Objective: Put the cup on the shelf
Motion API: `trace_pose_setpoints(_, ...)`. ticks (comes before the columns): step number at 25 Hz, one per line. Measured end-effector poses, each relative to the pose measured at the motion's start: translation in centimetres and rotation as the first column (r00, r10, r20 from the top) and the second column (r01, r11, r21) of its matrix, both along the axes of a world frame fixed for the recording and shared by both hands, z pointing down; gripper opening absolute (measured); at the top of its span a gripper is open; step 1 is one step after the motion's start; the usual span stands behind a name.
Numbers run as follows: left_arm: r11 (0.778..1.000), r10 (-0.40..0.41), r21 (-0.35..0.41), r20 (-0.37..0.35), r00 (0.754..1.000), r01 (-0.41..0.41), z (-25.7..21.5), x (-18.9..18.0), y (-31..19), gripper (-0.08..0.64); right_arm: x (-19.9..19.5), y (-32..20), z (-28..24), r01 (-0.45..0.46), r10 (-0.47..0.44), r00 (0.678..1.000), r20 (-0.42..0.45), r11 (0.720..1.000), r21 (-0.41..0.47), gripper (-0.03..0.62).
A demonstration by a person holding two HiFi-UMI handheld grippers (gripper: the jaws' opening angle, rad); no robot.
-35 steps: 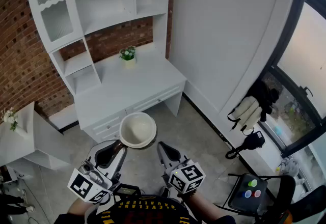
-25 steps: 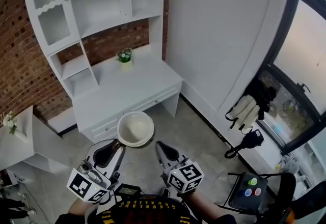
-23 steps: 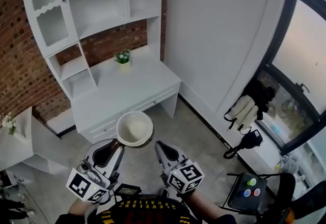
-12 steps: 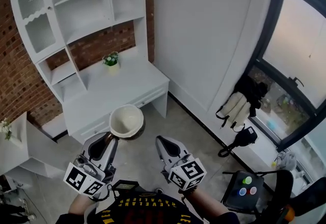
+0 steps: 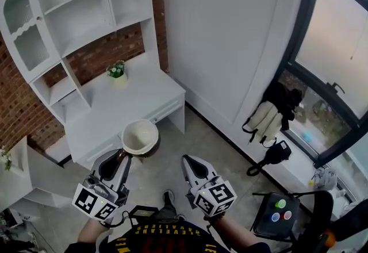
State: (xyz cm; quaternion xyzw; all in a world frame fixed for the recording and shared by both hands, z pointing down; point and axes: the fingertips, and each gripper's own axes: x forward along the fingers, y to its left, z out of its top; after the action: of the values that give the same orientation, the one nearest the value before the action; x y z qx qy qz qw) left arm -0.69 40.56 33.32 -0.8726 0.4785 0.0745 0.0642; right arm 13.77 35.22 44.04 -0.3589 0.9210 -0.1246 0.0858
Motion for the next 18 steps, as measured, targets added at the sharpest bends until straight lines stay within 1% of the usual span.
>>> trace_pose_setpoints(6, 1.0, 0.024, -0.007, -0.024, 0.999, -0.025, 0.7, -0.8, -6.0, 0.057, -0.3, -5.0, 0.3, -0.034, 0.033, 0.999, -0.031, 0.999, -0.007, 0.006)
trace_pose_setpoints(12, 0.997, 0.081, 0.013, 0.013, 0.997, -0.081, 0.4, -1.3, -12.2, 0.057, -1.0, -10.9, -0.8, -0.097, 0.097, 0.994, -0.048, 0.995, 0.004, 0.006)
trace_pose_setpoints(15, 0.995, 0.095, 0.029, 0.006, 0.995, -0.095, 0.1, -2.3, -15.1, 0.057, -1.7, -13.8, -1.1, -0.12, 0.12, 0.991, -0.055, 0.993, 0.006, 0.006)
trace_pose_setpoints(18, 0.994, 0.101, 0.036, -0.008, 0.995, -0.101, 0.1, -3.9, -17.5, 0.057, -3.3, -16.2, -1.1, -0.122, 0.122, 0.99, -0.068, 0.992, 0.007, 0.006)
